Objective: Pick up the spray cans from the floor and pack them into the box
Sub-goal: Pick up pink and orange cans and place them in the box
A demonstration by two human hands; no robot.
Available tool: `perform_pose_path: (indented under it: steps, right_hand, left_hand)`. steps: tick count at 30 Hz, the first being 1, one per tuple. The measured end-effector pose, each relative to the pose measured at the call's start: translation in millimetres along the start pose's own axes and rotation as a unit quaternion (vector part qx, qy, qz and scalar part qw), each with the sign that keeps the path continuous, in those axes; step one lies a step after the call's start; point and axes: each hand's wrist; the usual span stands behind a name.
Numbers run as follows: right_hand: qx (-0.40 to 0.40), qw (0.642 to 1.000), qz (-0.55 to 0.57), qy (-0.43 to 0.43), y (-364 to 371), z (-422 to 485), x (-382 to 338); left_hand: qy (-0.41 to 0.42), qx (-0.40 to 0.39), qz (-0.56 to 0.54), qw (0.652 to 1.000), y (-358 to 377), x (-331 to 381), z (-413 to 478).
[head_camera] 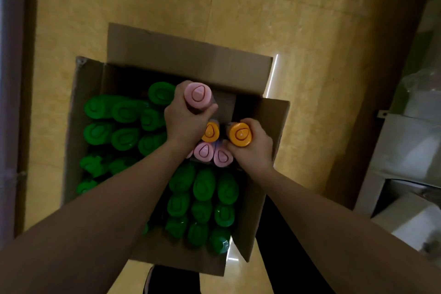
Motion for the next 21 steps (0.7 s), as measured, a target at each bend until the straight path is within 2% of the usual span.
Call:
perform_pose_path:
  steps: [7, 14, 21]
  right_hand:
    - [-0.054, 0.998, -0.036, -0.014, 22.3, 23.9, 6.9]
    - [-0.121, 0.991, -0.005, 0.060, 23.5, 31.5, 18.5]
    - [-0.151, 0.985, 0.037, 0.076, 15.6, 34.6, 10.4]
  left_hand:
    - [0.018, -0.018, 0.043, 0.999, 8.6, -10.1, 9.2]
    - [-0.091, 0.031, 0.048, 0.994, 16.1, -15.1, 13.5]
    - [-0.147, 0.019, 0.114, 0.982, 15.5, -26.1, 13.7]
Point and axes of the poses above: each hand's wrist, its own z-axis towards the middle knuckle, its own y-axis out of the palm, x = y × z, and after that the axes turned 14 degrees about -x, right-handed
